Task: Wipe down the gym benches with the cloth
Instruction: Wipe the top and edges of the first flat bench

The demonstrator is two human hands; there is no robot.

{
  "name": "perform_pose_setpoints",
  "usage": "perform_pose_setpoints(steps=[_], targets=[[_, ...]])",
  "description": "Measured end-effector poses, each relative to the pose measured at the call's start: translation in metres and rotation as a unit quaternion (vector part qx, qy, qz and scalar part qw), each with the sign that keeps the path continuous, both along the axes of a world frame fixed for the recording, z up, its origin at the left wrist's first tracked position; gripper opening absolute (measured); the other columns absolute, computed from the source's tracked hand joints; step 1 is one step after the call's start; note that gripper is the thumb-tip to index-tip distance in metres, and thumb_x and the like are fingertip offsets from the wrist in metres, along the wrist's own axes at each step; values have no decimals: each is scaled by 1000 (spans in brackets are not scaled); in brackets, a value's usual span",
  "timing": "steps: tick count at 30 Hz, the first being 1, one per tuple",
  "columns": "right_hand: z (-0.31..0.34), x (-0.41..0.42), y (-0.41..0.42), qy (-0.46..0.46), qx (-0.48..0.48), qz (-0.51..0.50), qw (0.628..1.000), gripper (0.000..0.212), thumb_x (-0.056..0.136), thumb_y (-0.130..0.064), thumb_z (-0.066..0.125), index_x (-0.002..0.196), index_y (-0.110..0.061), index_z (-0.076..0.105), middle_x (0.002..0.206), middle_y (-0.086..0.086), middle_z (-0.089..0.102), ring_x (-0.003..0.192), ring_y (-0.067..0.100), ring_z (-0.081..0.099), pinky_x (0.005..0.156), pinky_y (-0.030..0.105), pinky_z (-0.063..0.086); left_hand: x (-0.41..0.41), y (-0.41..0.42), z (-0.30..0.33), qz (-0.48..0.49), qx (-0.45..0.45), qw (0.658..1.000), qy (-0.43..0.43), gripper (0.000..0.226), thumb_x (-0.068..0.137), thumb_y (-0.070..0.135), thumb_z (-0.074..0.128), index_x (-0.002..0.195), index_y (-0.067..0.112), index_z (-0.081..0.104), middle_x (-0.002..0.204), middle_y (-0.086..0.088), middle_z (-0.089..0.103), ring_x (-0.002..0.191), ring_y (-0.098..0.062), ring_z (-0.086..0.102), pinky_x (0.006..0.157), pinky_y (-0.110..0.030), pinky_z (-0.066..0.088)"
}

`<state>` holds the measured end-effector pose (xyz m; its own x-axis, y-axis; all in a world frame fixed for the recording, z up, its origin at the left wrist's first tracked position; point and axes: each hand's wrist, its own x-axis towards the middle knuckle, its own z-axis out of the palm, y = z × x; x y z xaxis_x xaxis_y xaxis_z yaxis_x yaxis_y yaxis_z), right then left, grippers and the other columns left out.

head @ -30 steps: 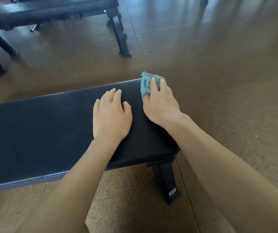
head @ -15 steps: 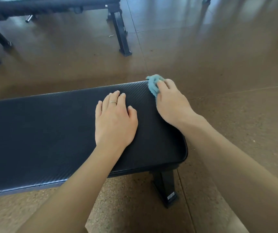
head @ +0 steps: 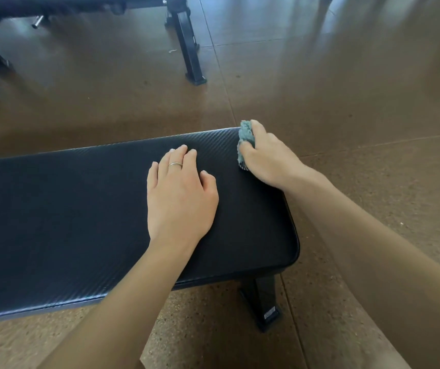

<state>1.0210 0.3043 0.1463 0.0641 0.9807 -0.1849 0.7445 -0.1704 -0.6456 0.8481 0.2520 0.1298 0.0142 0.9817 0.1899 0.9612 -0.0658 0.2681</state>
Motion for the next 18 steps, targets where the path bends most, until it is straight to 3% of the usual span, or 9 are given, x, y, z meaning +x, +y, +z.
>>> perform_pose_setpoints(steps=[3, 6, 11, 16, 18], targets=[[-1, -2, 25, -35, -1, 28, 999, 39, 108, -31, 30, 144, -20, 41, 136, 13, 49, 116, 35, 52, 87, 38, 34, 1, -2, 1, 1, -2, 1000, 1, 52, 103, 33, 37, 151, 14, 43, 161, -2, 38, 152, -19, 26, 127, -41, 12], [-2, 2, 28, -29, 12, 39, 999, 40, 109, -28, 28, 144, -18, 45, 134, 10, 50, 121, 33, 51, 88, 36, 33, 1, -2, 2, -3, -1, 1000, -6, 52, 103, 33, 38, 150, 14, 45, 159, -3, 40, 150, -19, 29, 127, -42, 15], [-12, 6, -13, 24, 42, -4, 999, 48, 112, -29, 27, 160, -27, 29, 146, 10, 43, 121, 30, 51, 98, 39, 39, 0, -3, 3, -4, 9, 1000, -15, 51, 102, 34, 40, 148, 14, 48, 157, -3, 43, 149, -20, 32, 126, -43, 18], [-18, 8, -81, 13, 65, -25, 997, 50, 112, -26, 30, 162, -23, 26, 151, 8, 39, 127, 27, 50, 102, 35, 42, -1, -3, 4, -6, 12, 999, -31, 51, 101, 34, 41, 147, 13, 50, 157, -3, 44, 148, -21, 34, 126, -44, 20], [-20, 2, -115, 14, 78, -42, 996, 50, 111, -27, 31, 161, -23, 28, 149, 7, 40, 123, 26, 51, 104, 42, 46, -1, -3, 6, -12, 11, 999, -43, 50, 102, 33, 42, 147, 13, 50, 157, -4, 44, 148, -21, 34, 126, -44, 19]])
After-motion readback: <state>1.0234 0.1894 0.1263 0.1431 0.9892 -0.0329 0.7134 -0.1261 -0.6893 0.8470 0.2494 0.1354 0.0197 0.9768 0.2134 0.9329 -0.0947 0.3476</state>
